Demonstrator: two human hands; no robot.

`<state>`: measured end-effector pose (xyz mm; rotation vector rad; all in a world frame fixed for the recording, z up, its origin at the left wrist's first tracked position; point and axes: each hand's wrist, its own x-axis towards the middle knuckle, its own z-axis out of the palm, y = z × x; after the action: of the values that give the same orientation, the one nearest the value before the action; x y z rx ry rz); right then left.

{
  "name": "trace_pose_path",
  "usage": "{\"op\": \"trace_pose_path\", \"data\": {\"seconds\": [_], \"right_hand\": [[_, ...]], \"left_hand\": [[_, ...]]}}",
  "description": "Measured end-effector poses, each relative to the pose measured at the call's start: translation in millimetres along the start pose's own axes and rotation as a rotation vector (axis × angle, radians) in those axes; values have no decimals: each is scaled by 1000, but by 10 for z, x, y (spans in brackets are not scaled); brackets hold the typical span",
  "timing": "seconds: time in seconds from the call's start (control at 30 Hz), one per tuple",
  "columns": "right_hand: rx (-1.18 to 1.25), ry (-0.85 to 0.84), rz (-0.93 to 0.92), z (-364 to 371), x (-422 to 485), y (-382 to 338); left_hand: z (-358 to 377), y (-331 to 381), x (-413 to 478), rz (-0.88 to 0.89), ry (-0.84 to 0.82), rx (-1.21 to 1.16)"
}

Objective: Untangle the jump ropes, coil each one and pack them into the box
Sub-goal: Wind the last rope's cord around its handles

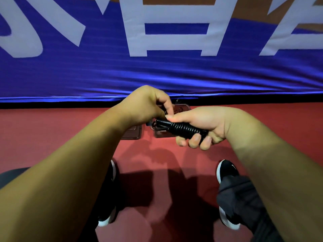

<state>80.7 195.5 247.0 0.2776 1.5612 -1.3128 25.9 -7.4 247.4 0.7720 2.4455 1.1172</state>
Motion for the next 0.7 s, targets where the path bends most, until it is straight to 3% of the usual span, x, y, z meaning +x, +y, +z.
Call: {"op": "trace_pose_path", "data": {"seconds": [0.1,0.2,0.3,0.57,0.63,0.7], "right_hand": [[-1,89,-31,-19,9,-8],[-63,362,-77,-19,101,8],[-123,594,-182,5,247,4],[-49,807,-336,94,428,-44],[-3,836,-354,94,441,-71],[80,818,-353,78,442,-89]], "left_hand": [[-70,35,3,104,28,194],[-54,35,27,162,22,419],[39,-1,92,174,135,577],[280,-32,188,-209,158,445],[323,-19,188,-254,109,261],[343,-15,183,-282,83,-113]]}}
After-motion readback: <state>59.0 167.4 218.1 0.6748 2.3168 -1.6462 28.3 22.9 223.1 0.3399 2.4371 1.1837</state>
